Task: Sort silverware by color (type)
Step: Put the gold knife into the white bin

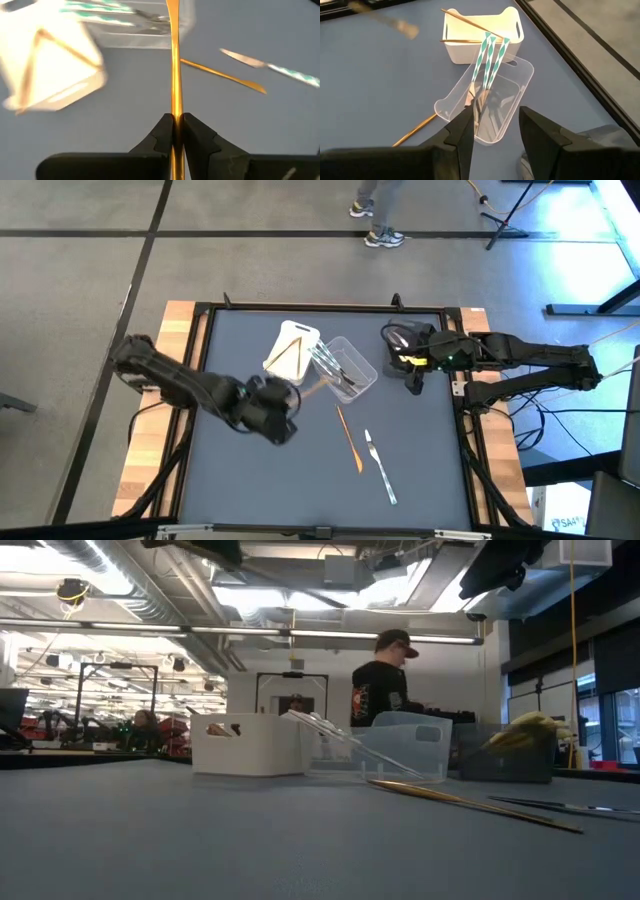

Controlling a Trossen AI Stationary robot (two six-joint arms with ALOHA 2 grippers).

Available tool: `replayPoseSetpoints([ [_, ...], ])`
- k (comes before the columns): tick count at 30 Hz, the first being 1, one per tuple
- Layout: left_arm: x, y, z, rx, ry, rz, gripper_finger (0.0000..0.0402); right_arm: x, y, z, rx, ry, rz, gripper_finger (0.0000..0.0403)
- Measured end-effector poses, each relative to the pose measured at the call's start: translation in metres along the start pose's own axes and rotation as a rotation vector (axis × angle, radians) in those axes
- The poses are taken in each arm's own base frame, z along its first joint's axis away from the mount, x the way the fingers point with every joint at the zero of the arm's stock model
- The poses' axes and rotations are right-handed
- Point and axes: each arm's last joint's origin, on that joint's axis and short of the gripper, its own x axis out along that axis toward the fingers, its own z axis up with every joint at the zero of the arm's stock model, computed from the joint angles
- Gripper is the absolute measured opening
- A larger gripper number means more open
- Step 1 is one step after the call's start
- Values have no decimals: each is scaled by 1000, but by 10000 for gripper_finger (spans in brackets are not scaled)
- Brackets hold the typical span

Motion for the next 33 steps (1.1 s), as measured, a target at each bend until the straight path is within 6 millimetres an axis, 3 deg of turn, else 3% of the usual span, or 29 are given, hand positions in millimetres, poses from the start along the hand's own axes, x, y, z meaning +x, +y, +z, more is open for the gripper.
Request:
replayPoseSetpoints([
  [6,-6,40,23,-148,41,112,24,0,0,0,0,0,0,143],
  [13,15,72,48,-277,170,184,24,0,0,0,0,1,1,143],
  [21,30,100,69,-303,217,214,24,0,0,0,0,1,1,143],
  [27,38,114,77,-339,223,232,24,0,0,0,0,1,1,143],
  [33,57,126,67,-379,321,228,24,0,0,0,0,0,1,143],
])
